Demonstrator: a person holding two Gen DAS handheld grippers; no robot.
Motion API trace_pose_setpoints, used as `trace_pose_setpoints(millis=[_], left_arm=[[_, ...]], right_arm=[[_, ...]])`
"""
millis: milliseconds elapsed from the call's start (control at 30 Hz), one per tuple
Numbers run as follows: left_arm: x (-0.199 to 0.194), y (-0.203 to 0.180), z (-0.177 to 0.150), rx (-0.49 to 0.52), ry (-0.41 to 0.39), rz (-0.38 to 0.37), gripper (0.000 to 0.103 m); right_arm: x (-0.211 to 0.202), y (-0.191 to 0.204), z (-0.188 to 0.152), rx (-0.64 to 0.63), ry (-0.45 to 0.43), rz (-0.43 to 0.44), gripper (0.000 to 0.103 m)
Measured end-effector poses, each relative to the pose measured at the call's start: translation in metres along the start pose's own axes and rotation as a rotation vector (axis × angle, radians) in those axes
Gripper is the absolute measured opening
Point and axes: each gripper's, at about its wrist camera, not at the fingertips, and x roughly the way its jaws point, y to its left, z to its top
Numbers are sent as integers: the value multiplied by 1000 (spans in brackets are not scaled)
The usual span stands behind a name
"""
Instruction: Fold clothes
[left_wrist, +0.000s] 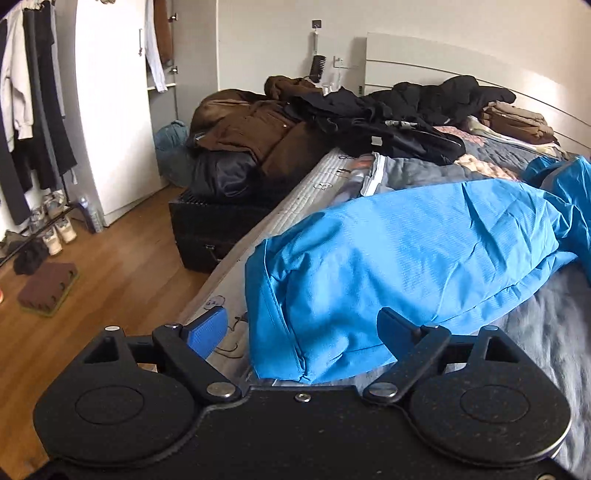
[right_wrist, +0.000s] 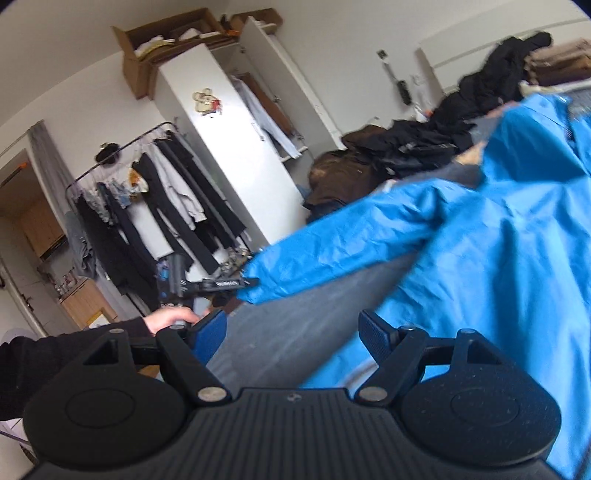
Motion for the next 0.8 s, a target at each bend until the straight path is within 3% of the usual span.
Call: trace_pose_setpoints(millis=[233,400,500,567,667,800], left_arm=[[11,2,-3,11,18,-51,86],[20,1,-3,10,23,-72,77],[23,5,-1,2,26,-52,62],[23,10,1,-9,27,-38,40],[20,15,7,-13,31,-49,31],[13,9,15,72,29,-26,26]], right_arm=[[47,51,24,-112,4,97,78],[66,70,34,-126,-2,112,78],[75,77,37,-143,15,83,78],[80,79,38,-153,27,56,78],[86,83,39,-167,41,-9,78],[94,88,40,-185,61,-98,78]])
